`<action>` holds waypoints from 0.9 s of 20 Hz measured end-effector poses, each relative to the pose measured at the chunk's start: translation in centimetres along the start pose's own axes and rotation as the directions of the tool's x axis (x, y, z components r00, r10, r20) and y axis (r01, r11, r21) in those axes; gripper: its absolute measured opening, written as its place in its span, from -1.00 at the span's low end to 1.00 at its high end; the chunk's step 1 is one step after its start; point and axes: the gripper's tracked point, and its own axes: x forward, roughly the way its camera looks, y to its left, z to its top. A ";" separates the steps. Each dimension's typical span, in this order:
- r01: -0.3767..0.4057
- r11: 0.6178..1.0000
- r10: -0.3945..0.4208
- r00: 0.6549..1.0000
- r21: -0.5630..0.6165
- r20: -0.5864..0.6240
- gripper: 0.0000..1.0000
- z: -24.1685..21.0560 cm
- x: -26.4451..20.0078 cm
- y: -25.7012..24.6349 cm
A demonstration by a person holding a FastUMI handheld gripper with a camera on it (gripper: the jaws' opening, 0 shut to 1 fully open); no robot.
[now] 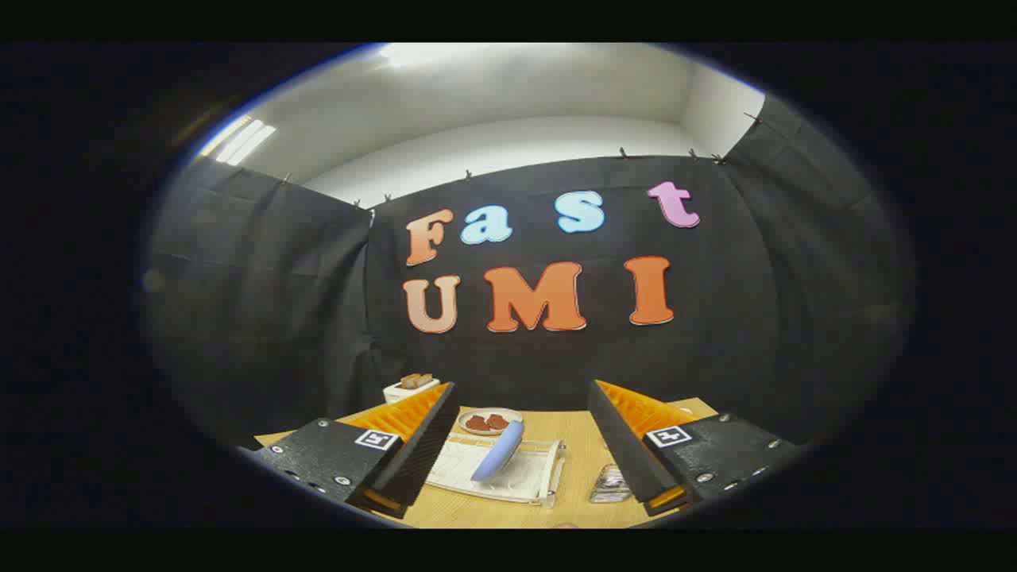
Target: Take the plate from the dish rack, then take the spoon from the basket and place it into the plate.
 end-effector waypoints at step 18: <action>-0.001 1.000 0.001 1.000 -0.001 -0.024 0.94 -0.1 0.6 0.0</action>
